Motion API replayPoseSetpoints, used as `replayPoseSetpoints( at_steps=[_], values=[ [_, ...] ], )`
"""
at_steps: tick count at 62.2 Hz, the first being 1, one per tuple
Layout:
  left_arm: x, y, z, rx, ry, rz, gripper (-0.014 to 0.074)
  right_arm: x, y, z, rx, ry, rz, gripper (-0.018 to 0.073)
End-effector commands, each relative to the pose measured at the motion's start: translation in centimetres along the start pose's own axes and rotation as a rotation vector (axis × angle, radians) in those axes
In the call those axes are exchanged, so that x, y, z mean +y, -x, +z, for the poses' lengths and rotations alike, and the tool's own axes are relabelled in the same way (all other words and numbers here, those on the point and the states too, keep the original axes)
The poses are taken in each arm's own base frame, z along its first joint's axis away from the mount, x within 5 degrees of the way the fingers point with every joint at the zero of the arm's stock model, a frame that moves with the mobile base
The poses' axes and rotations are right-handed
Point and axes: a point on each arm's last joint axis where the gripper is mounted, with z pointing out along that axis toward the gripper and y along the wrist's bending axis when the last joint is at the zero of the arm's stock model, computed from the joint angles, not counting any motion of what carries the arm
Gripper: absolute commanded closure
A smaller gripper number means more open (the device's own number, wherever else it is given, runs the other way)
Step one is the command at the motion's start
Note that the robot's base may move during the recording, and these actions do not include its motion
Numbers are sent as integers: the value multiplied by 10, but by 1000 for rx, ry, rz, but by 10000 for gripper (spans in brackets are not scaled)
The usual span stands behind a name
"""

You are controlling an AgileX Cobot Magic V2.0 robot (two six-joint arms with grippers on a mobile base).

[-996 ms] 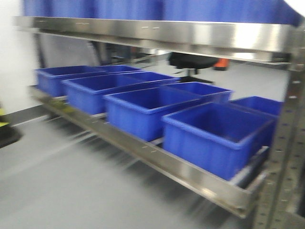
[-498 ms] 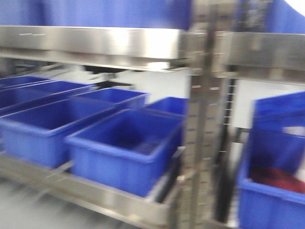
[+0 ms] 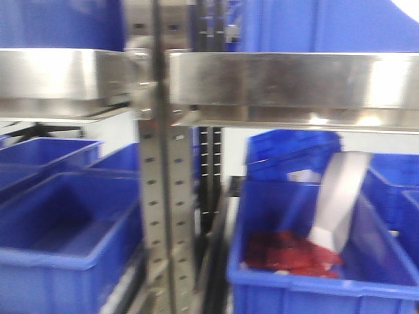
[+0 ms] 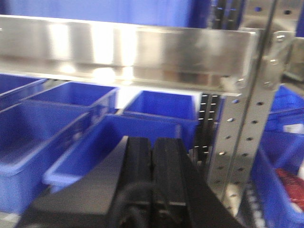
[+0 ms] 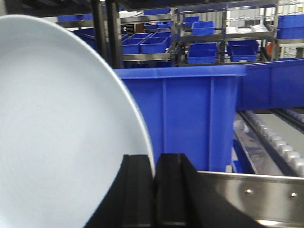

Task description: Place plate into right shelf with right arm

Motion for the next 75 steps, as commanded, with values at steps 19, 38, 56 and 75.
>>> replayPoseSetpoints(
  at_steps=[19, 38, 56, 75],
  values=[
    [1, 5, -1, -89, 12, -15, 724, 1, 18, -1, -121, 1, -1, 508],
    [1, 5, -1, -89, 12, -15, 724, 1, 18, -1, -121, 1, -1, 508],
    [1, 5, -1, -89, 12, -15, 724, 1, 18, -1, -121, 1, -1, 508],
    [1, 5, -1, -89, 12, -15, 724, 1, 19, -1, -130, 2, 0, 508]
  ],
)
